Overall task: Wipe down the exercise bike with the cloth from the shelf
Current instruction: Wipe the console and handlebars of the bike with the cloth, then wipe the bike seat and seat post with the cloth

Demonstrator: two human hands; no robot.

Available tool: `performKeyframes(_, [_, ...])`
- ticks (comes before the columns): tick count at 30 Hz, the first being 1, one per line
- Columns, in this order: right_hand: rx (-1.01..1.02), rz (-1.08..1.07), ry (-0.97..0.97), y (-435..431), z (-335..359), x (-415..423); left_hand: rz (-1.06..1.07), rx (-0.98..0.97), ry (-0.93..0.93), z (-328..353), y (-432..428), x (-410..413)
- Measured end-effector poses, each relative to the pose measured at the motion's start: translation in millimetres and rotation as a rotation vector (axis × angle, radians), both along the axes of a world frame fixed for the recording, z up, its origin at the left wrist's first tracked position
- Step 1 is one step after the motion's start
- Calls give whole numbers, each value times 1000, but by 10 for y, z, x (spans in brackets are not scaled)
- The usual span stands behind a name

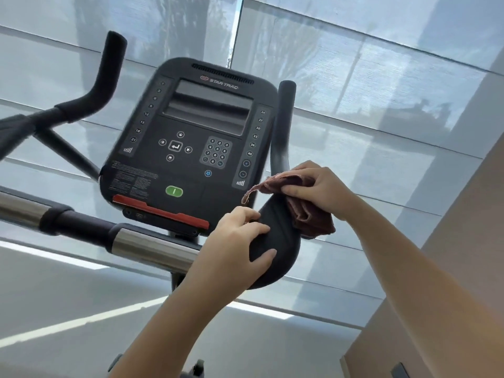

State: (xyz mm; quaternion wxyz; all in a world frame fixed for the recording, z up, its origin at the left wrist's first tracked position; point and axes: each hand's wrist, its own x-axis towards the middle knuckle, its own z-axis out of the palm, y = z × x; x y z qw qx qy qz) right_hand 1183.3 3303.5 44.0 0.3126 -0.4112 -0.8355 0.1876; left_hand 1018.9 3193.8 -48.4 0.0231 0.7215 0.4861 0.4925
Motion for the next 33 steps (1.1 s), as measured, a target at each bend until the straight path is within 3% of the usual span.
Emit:
performKeyframes(8, [138, -67, 48, -451, -254, 17, 83, 41, 108, -162, -380, -95])
performKeyframes(22, [386, -254, 212, -1349, -932, -196, 168, 51, 113, -536, -839, -31])
performKeyframes(33, [376, -44, 309, -1551, -1165, -95, 395, -32, 52, -562, -1133, 140])
